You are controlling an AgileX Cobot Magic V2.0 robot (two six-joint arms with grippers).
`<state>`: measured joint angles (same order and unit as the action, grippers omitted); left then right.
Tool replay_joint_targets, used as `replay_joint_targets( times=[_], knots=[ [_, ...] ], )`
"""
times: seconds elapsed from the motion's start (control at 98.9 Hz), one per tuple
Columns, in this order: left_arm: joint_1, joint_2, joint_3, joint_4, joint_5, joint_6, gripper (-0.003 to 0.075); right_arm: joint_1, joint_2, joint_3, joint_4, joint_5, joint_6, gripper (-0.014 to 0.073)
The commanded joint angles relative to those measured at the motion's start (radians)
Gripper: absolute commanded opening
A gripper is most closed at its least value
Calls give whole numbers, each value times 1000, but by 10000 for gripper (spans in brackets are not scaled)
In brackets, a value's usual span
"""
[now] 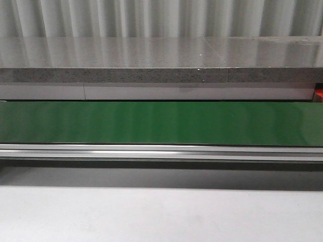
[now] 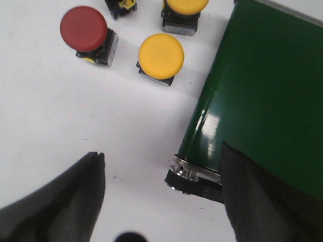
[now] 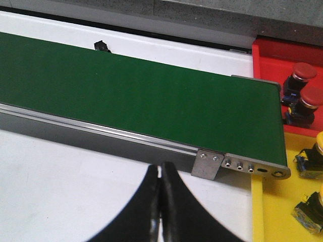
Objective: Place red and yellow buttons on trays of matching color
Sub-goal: 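Grasp another yellow button from the cluster with the left gripper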
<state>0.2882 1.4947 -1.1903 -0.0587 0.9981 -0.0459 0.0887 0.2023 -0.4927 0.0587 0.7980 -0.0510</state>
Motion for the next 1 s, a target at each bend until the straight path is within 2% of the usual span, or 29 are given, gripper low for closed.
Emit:
replay_joint_targets(
  times=[0.0, 0.212, 0.374, 0.384, 0.404, 0.414, 0.526, 0.991],
  knots=[
    [7, 53, -97, -21, 26, -4, 424, 4, 11, -24, 0, -71, -10, -68],
    [7, 217, -234, -25, 73, -4, 424, 4, 11, -24, 0, -71, -10, -68],
    [11, 319, -319, -27, 109, -56, 424, 4, 11, -24, 0, -71, -10, -68],
    [15, 563, -441, -37, 98, -231, 277, 4, 11, -20, 0, -73, -10, -68],
    [15, 563, -443, -37, 100, -231, 255, 4, 11, -20, 0, -73, -10, -68],
    [15, 561, -453, -37, 107, -221, 152, 4, 11, -20, 0, -73, -10, -68],
    [14, 534, -453, -37, 107, -215, 94, 4, 11, -20, 0, -73, -10, -68],
    [-11, 285, -410, -20, 140, 46, 87, 4, 11, -20, 0, -73, -10, -68]
  ],
)
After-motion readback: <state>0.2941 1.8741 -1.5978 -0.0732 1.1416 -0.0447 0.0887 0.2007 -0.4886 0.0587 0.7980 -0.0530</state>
